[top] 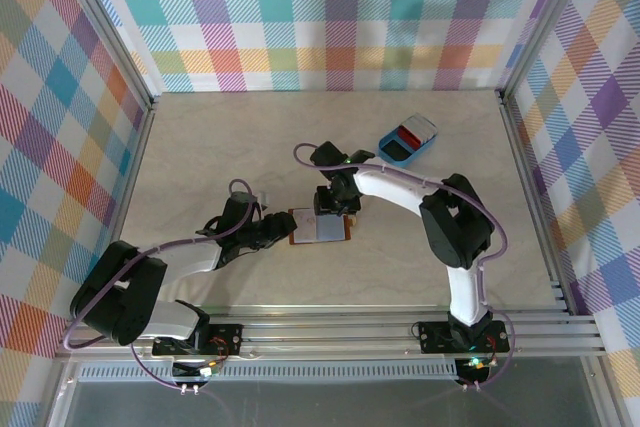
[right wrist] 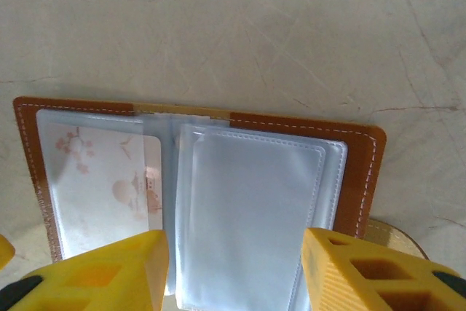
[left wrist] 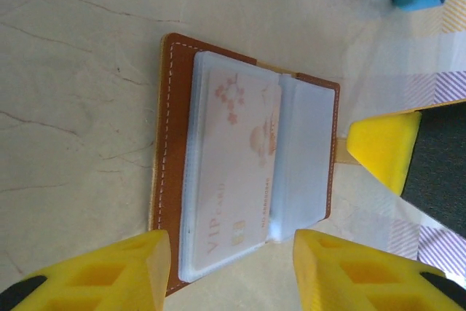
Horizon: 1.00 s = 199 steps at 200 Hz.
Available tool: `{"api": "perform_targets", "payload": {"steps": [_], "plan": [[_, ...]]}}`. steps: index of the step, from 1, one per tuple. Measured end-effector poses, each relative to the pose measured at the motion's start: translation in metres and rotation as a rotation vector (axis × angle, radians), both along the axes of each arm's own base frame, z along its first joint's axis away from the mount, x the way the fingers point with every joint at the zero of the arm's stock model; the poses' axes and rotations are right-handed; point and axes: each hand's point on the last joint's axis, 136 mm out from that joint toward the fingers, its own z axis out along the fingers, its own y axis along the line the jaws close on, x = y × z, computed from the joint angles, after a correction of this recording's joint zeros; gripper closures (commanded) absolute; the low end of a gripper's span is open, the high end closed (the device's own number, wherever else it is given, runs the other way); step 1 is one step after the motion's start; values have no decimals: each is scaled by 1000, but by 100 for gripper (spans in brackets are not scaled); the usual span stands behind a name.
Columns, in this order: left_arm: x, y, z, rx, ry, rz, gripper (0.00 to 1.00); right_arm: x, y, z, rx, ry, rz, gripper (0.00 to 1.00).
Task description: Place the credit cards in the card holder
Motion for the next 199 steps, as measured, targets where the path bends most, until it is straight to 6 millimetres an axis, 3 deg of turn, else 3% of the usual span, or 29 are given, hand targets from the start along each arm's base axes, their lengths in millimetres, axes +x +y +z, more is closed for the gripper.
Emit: {"api": "perform_targets", "payload": {"steps": [86,147,199], "plan": [[0,-1,1,10,-19,-22,52,-3,-1,-21,-26,49,-41,47],[-1,-3,-6,8,2,-33,52,-3,-1,-22,-20,61,-57,46],[0,-4,-18,18,28,-36,52,-2,8,-24,73,106,-79,57]]}}
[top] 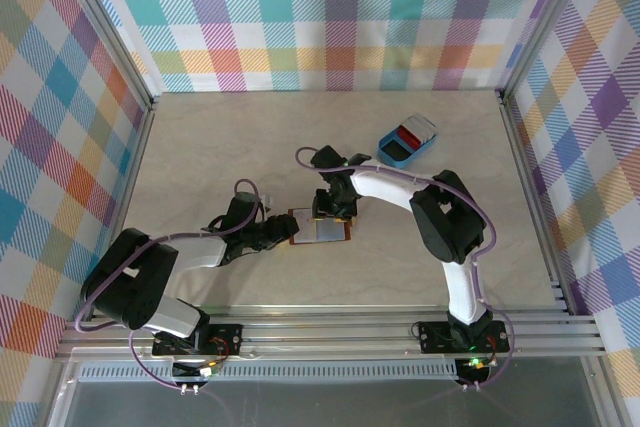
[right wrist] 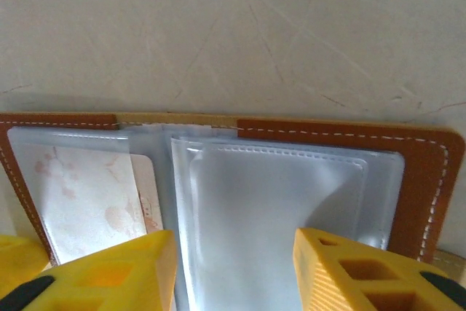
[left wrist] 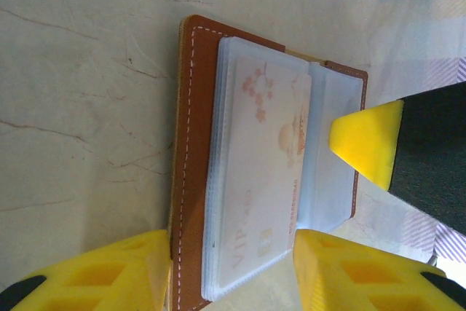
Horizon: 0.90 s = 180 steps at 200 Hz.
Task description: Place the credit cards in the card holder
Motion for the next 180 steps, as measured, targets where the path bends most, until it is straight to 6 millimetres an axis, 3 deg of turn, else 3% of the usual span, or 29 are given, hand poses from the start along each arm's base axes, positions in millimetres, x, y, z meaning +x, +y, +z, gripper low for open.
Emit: {"api": "perform_targets", "payload": {"steps": [60,114,180], "plan": [[1,-1,1,-8,-5,-1,53,0,2,3,44,3,-5,59],[2,-2,2,-11,-11,-1,53,3,-4,36,61,-69,-10,54],[3,-2,6,-16,-22,-1,53,9,-16,23,-46,-80,10,50]]}}
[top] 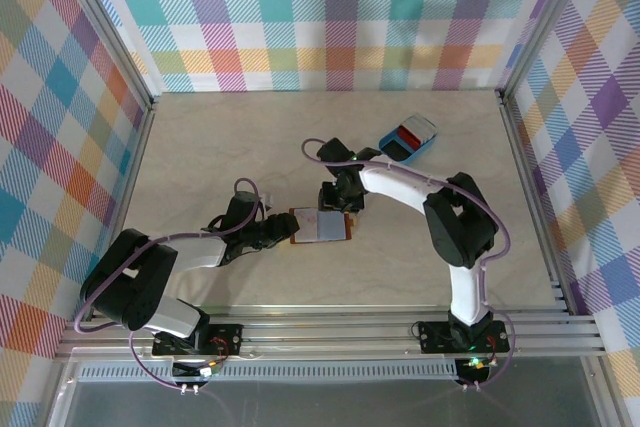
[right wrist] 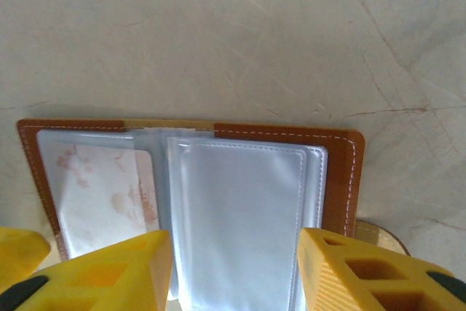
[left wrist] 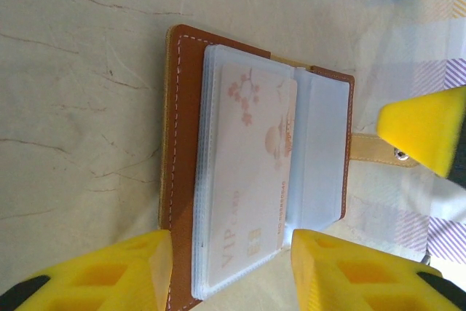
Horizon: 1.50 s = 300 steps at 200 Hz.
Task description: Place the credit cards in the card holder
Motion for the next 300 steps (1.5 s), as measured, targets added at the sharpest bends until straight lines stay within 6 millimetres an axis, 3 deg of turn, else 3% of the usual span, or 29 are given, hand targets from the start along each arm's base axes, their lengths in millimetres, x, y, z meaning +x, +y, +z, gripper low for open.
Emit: {"api": "perform_targets", "payload": {"steps": [65,168,300], "plan": [[0,0,0,0,0,0,53,-4,-3,-24,-47,48,16,49],[0,0,0,1,-2,-2,53,-7,4,-24,-13,74,24,49],[-1,0,0,0,1,-5,53,-5,29,-17,120,88,33,56]]}}
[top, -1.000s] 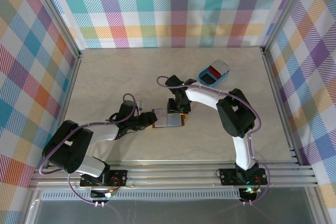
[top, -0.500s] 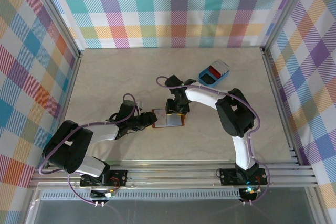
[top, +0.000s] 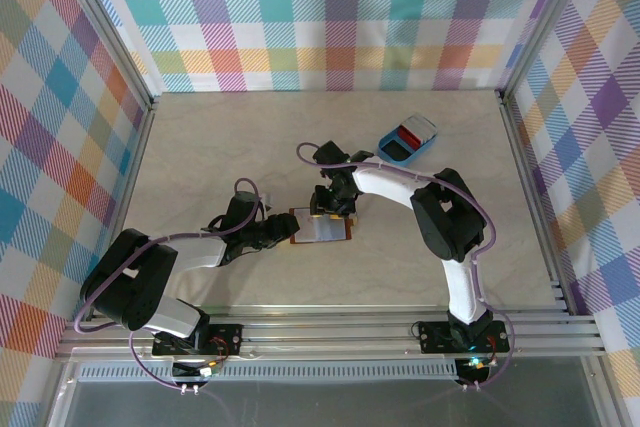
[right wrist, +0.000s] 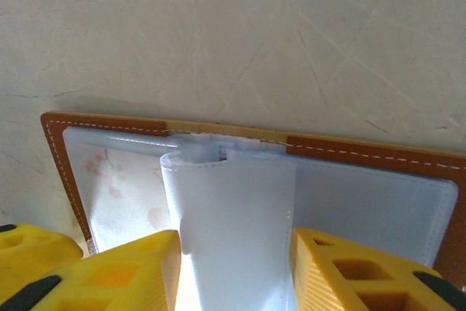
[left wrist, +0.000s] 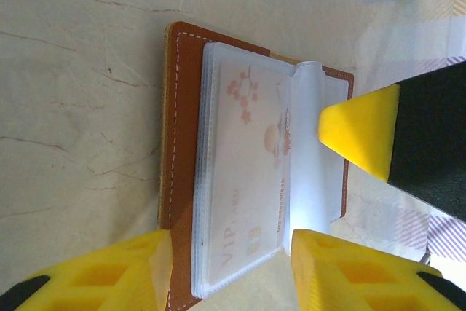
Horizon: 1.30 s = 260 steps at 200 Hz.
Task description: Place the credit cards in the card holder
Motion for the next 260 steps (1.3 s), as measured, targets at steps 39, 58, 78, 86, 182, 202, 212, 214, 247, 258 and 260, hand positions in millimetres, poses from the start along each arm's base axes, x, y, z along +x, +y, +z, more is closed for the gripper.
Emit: {"api": "perform_targets", "payload": {"steps": [39,58,78,86,182,202,212,214,247,258,260], "plan": [[0,0,0,0,1,0,53,-5,3,-2,27,21,-2,57],[-1,1,-1,3,4,1,53,-7,6,0,49,29,-6,58],[-3,2,-2,9,14,2,54,-8,9,2,76,31,-7,58],[-3,2,-1,10,14,3,54,-8,10,4,84,32,-7,59],[-3,10,13,38,-8,33,56,-13,27,23,226,19,17,63],[-3,12,17,40,-15,38,56,-15,30,22,252,26,25,62],[-4,13,18,44,-16,38,56,-16,32,24,269,22,31,61],[-4,13,18,44,-17,40,56,-16,33,25,274,21,33,61],[-5,15,27,41,-35,42,57,-17,46,49,427,-52,73,57],[-6,15,29,42,-39,40,57,-18,46,58,467,-76,79,55],[-6,15,29,41,-40,40,57,-18,46,60,474,-79,81,54]]}}
